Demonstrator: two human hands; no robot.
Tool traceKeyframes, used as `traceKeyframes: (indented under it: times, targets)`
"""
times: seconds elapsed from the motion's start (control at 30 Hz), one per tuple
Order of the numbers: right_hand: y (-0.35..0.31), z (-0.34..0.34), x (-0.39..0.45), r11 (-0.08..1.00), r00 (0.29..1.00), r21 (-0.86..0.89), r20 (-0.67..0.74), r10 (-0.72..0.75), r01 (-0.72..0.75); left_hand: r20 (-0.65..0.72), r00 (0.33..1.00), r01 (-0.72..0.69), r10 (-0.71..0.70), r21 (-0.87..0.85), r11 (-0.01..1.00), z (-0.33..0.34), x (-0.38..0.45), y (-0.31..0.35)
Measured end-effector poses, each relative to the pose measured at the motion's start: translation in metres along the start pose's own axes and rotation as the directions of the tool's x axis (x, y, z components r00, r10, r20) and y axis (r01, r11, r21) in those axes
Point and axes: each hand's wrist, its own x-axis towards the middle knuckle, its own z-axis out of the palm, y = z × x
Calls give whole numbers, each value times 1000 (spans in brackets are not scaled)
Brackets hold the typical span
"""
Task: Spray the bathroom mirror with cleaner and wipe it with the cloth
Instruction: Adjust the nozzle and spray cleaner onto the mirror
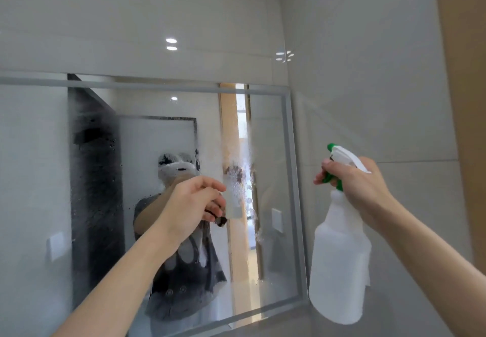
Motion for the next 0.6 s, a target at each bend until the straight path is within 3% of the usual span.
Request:
traceKeyframes:
  times: [0.3,0.5,0.6]
  targets:
    - [-37,25,57,994,987,6,122,-109,109,-31,993,-103,110,177,979,-17,37,28]
    - [-56,52,43,981,956,63,223,-192,182,-192,956,-187,221,181,965,-78,17,45]
    - [-67,76,21,970,920,91,308,-241,224,-285,933,-162,220,213,963,-117,-3,45]
